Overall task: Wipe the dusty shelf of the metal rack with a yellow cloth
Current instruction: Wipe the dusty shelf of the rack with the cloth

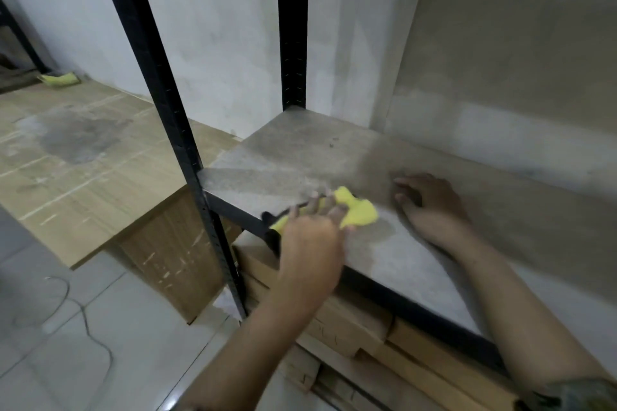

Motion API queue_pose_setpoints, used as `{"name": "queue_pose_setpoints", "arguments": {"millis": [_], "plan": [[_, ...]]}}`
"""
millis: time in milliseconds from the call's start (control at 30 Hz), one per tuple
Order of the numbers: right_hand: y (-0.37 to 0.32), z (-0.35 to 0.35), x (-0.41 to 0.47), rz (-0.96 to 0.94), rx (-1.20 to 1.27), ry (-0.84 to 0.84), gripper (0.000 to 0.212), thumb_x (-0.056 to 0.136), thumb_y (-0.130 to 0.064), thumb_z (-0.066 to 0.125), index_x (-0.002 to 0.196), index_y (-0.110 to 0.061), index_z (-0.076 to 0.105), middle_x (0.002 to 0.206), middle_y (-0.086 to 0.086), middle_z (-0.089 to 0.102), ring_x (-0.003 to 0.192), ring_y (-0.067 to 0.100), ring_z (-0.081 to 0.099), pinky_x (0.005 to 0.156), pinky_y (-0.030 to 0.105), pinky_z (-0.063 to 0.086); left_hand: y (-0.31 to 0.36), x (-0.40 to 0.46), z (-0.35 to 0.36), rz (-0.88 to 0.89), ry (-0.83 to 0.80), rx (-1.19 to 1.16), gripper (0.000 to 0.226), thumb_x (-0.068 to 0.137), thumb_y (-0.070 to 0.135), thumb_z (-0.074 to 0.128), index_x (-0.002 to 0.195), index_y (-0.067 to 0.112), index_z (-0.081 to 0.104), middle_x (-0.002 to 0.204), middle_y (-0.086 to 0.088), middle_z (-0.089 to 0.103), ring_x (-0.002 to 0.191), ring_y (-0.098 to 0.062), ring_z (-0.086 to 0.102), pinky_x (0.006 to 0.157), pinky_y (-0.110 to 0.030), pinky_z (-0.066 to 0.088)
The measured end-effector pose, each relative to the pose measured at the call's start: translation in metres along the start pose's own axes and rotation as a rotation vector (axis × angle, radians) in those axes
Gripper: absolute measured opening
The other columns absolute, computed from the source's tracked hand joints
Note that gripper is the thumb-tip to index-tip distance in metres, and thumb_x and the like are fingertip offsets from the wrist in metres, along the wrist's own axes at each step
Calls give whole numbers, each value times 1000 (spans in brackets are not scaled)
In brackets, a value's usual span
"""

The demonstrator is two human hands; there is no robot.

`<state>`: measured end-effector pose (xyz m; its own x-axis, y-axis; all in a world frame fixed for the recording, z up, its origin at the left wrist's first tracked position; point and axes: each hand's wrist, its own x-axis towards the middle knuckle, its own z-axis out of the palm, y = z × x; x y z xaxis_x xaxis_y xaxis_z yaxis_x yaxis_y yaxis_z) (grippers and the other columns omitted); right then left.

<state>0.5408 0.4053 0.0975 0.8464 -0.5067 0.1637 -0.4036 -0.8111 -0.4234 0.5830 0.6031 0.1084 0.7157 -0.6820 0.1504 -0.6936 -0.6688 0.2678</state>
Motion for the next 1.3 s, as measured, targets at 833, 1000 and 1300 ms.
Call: {"name": "queue_pose_setpoints", "arguments": {"millis": [833, 1000, 1300], "plan": [[-35, -7, -19, -722, -166, -167, 54, 90, -47, 45, 141, -32, 34, 131, -2, 51, 113, 5, 40, 96, 12, 26, -122, 69, 1, -27, -53, 32, 57, 90, 64, 19, 143, 43, 19, 157, 10, 7, 145, -12, 1, 114, -51, 2], [-48, -24, 54, -420, -97, 61, 46, 95, -28, 48, 140, -25, 38, 115, 15, 64, 102, 31, 60, 81, 31, 41, -123, 73, 4, -31, -27, -7, 57, 87, 60, 16, 142, 45, 20, 156, 12, 10, 144, -9, 4, 116, -43, 8], [-65, 40, 149, -236, -144, 9, 36, 92, -18, 50, 125, -4, 54, 125, 22, 58, 113, 38, 54, 94, 40, 41, -124, 74, 3, -37, 9, -101, 61, 83, 39, 13, 142, 42, 27, 156, 13, 13, 144, -7, 5, 115, -35, 7]]}}
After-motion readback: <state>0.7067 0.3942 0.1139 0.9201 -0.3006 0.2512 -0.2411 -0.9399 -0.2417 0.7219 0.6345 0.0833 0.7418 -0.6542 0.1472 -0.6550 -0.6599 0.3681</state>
